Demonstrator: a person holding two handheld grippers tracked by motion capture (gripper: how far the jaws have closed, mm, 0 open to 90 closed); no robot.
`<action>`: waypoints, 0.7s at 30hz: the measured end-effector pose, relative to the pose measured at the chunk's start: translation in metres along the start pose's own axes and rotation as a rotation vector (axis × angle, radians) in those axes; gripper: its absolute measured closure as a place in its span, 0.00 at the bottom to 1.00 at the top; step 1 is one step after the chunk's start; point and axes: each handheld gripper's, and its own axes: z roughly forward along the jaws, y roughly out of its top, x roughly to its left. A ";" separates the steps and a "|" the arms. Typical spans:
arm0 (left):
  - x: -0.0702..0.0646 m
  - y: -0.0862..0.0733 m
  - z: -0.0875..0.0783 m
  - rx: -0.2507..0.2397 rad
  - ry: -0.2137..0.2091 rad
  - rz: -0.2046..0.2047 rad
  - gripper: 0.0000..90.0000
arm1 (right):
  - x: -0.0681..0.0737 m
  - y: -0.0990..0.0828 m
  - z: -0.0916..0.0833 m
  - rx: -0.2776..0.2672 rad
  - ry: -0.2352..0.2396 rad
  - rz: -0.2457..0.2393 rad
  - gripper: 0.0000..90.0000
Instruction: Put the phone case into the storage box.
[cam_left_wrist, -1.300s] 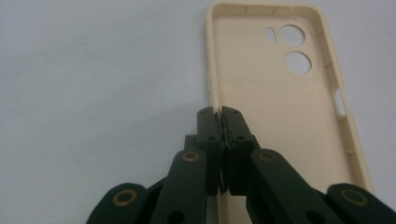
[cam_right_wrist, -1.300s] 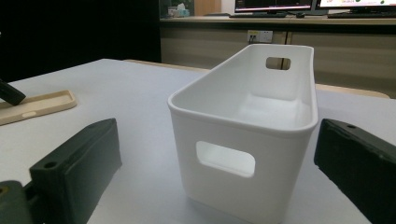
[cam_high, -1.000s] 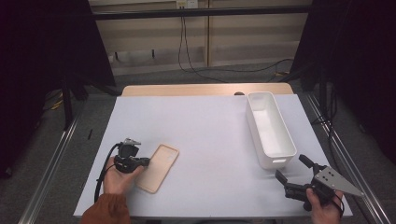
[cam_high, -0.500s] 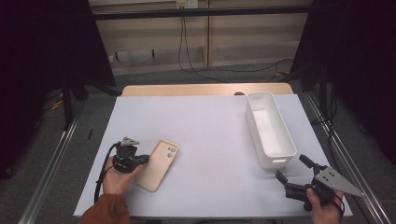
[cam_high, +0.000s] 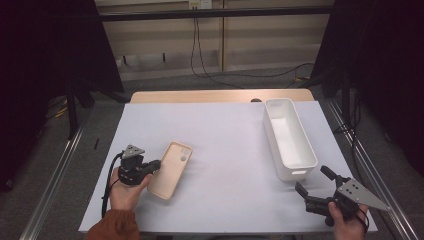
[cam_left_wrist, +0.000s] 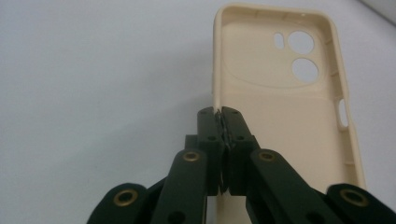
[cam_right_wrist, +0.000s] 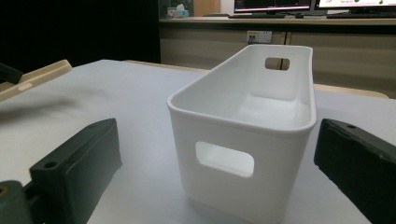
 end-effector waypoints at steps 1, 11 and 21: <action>-0.001 0.000 -0.001 -0.009 -0.003 0.001 0.98 | 0.000 0.000 0.000 -0.001 -0.001 0.001 0.00; -0.008 0.002 -0.009 -0.113 -0.007 0.006 0.98 | 0.000 0.000 0.000 -0.001 0.003 -0.002 0.00; -0.018 0.004 -0.017 -0.201 -0.026 0.034 0.98 | 0.001 0.001 -0.001 -0.010 0.000 0.013 0.00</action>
